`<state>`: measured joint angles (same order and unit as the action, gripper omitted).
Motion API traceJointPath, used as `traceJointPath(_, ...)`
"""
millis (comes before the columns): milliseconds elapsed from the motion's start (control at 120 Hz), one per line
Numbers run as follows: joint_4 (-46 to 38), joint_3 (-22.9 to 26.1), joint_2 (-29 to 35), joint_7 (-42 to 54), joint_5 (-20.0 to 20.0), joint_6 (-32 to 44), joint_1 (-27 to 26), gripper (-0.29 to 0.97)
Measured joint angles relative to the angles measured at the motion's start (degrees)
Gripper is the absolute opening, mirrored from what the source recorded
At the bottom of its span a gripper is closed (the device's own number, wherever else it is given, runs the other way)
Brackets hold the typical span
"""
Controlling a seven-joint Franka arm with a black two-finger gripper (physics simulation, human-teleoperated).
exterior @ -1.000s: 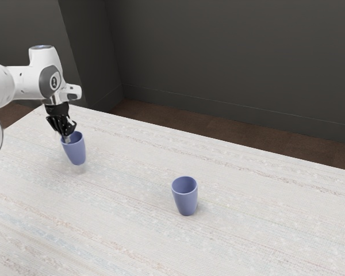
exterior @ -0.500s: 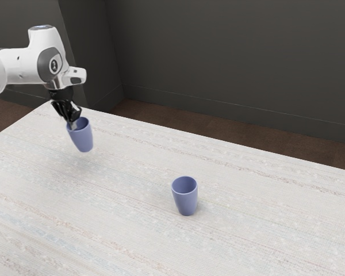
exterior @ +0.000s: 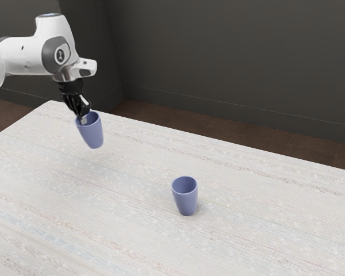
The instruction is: Place the left cup onto the right cup
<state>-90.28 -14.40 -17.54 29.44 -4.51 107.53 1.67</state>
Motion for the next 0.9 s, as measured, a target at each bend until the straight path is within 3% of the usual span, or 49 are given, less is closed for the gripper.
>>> traceJointPath(900,-0.8,0.1,3.3,0.2,0.8,-2.6,-11.7,-0.11)
